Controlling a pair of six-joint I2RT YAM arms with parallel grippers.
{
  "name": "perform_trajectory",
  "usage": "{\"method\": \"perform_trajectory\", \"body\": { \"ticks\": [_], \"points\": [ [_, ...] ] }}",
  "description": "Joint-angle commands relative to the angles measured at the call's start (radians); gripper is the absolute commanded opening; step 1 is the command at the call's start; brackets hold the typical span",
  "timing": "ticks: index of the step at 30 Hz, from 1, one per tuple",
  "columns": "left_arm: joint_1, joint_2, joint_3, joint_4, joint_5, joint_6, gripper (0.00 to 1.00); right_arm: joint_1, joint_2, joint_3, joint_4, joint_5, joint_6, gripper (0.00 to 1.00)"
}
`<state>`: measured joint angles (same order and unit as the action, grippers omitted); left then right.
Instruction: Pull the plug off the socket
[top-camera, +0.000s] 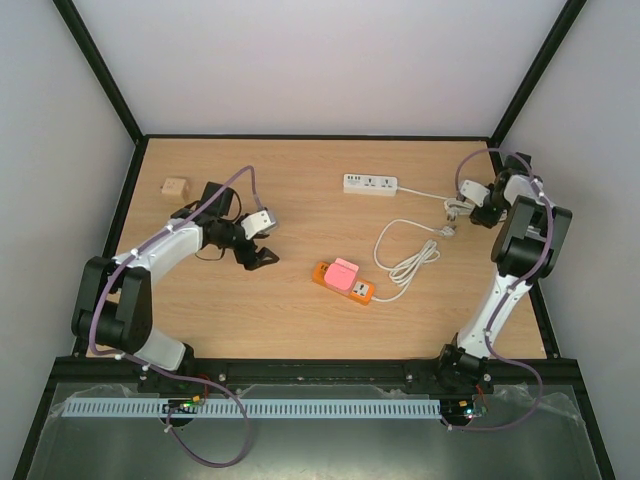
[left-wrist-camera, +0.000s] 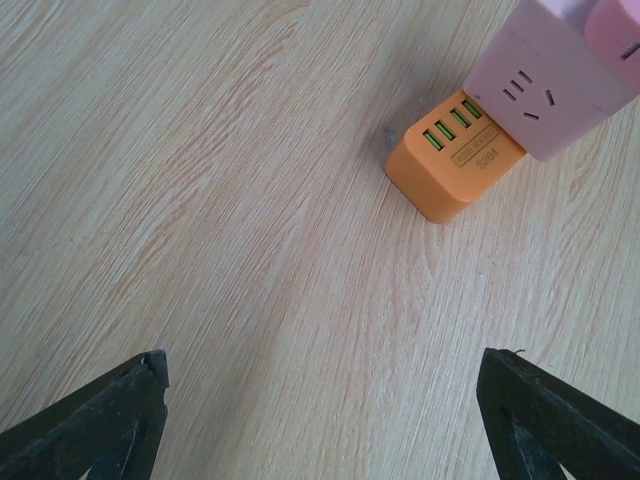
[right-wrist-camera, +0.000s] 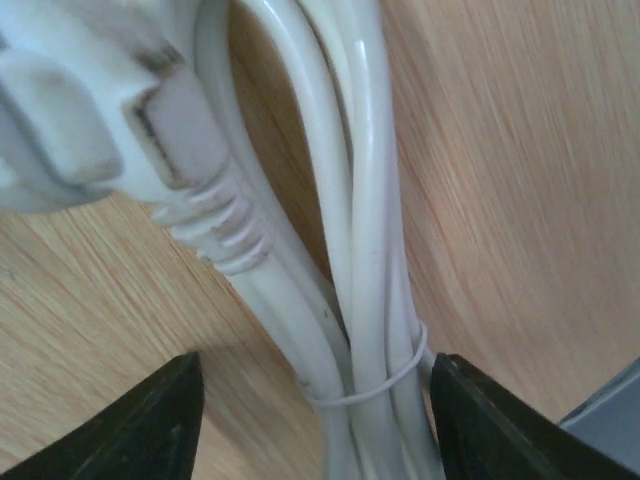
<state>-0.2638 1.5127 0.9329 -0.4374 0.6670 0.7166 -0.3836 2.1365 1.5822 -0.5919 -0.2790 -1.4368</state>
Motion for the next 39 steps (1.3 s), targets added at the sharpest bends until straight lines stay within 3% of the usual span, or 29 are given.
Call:
{"method": "perform_trajectory", "body": {
  "ticks": [1,4,13,22,29,39],
  "points": [
    [-0.004,0.003,0.024,0.005,0.038,-0.005,0.87,-0.011,-0.056,-0.006,-0.096,-0.037,0.043,0.71],
    [-0.004,-0.002,0.02,0.009,0.044,-0.006,0.87,-0.011,-0.092,-0.004,-0.108,-0.107,0.073,0.85],
    [-0.003,-0.002,0.026,0.013,0.062,-0.012,0.88,0.021,-0.241,-0.054,-0.135,-0.286,0.153,0.99],
    [-0.004,-0.006,0.019,0.033,0.048,-0.029,0.89,0.17,-0.56,-0.358,-0.211,-0.438,0.188,0.98],
    [-0.004,-0.006,0.016,0.048,0.044,-0.043,0.89,0.409,-0.815,-0.665,-0.137,-0.382,0.287,0.98],
    [-0.003,-0.016,0.015,0.063,0.032,-0.072,0.89,0.652,-0.866,-0.874,0.058,-0.317,0.556,0.98]
  ]
}}
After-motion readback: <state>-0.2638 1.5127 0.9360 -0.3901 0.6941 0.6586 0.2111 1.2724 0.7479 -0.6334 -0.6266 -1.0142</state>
